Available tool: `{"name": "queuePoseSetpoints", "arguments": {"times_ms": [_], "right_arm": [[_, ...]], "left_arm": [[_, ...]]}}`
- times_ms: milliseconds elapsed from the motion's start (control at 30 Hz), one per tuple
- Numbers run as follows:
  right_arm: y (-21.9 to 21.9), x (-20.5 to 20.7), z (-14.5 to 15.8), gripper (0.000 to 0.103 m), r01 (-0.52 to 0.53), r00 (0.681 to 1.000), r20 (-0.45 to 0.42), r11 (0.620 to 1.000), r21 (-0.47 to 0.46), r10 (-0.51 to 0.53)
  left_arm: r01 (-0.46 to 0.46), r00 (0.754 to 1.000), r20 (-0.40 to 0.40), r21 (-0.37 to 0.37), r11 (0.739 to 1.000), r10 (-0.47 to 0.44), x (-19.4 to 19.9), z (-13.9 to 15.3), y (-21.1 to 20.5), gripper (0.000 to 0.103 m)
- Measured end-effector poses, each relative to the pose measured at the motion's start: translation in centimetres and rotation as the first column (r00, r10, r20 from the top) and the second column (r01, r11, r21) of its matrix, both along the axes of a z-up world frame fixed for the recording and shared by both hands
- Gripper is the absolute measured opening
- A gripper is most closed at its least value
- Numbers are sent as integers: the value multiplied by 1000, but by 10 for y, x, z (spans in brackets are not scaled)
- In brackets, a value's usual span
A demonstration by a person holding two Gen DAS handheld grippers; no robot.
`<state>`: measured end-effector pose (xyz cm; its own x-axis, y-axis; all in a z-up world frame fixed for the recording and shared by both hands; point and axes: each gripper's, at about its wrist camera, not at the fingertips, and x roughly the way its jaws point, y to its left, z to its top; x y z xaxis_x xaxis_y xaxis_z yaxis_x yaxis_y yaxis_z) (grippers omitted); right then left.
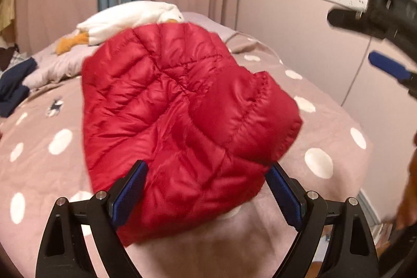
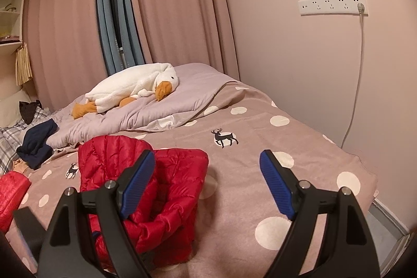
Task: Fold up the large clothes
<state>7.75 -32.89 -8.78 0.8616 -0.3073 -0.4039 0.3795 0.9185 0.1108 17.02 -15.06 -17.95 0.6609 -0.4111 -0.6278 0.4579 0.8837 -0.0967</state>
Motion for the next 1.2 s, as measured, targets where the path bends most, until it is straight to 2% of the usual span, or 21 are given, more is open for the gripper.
{"name": "queuePoseSetpoints", "arguments": {"times_ms": [167,300,500,633,767,833,867,967,1033,1200], "right_arm": [[4,1,0,84,-19,1000,-8,1000,5,19],[14,6,-3,84,-43,999,-30,999,-12,42],[32,17,-10,83,-91,994,-70,996,-21,89],[46,25,-14,83,-121,989,-89,992,-38,117],[63,36,-19,83,-205,976,-84,979,-21,202],[72,46,-26,81,-279,956,-97,960,2,278],[75,54,-33,76,-299,946,-132,954,7,297],[75,72,-52,49,-231,944,-249,973,-24,218],[64,79,-62,48,-185,944,-282,983,-13,174],[28,80,-80,49,-115,928,-345,989,90,139]], "left_arm": [[-56,998,-6,-95,994,55,-13,22,24,85],[-160,986,18,-159,974,165,-13,37,51,83],[-310,947,5,-239,920,320,4,44,94,82],[-405,909,-7,-253,879,416,24,42,127,82],[-467,878,-19,-246,849,478,33,36,143,82],[-497,862,-22,-233,836,506,38,33,149,82],[-509,855,-26,-226,831,517,39,31,151,82],[-531,843,-50,-225,817,535,43,27,158,82],[-528,846,-66,-237,815,529,44,26,162,82],[-519,852,-57,-219,826,521,43,26,154,82]]}}
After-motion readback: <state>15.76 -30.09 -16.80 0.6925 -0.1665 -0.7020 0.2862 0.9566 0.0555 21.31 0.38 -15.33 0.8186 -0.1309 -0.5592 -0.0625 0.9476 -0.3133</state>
